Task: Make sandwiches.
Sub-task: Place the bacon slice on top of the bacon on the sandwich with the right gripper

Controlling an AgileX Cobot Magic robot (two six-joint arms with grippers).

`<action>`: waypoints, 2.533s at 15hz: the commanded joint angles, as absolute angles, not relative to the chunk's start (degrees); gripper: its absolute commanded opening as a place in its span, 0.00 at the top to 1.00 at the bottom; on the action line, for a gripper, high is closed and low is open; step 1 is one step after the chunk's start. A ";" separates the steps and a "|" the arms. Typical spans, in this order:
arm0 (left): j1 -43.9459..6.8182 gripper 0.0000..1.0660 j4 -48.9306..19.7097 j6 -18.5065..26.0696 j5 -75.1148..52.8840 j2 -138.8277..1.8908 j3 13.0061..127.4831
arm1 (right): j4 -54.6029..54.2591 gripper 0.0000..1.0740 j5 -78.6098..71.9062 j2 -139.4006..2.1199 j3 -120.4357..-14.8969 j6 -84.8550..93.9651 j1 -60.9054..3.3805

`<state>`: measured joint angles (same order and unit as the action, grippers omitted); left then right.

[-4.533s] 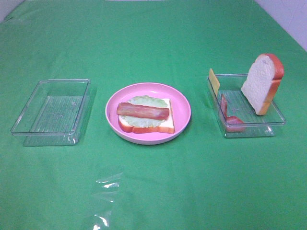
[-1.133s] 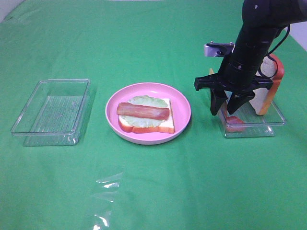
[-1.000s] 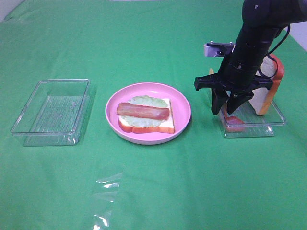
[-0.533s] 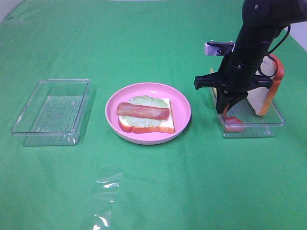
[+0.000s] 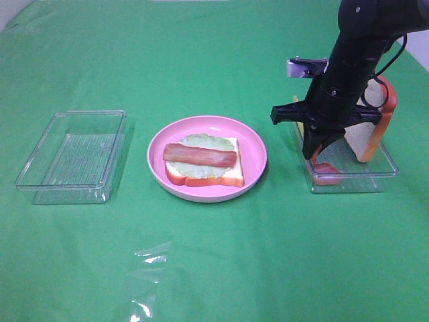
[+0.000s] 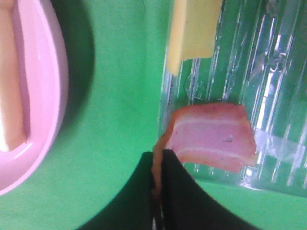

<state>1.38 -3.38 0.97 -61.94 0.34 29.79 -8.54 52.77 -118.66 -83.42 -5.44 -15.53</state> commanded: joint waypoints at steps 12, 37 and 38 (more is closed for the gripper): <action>1.55 0.06 -3.72 0.74 -61.82 1.38 29.62 | -8.14 1.00 53.97 -117.17 -83.59 -6.42 -15.47; 1.55 0.06 -3.78 0.74 -61.82 1.38 29.62 | -79.01 1.00 51.51 -124.16 -88.06 39.08 -22.98; 1.55 0.06 -3.78 0.74 -61.82 1.38 29.62 | -79.01 1.00 51.97 -126.28 -89.90 38.79 -22.98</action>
<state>1.38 -3.38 0.97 -61.94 0.34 29.79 -78.09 51.57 -125.99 -89.21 38.16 -22.92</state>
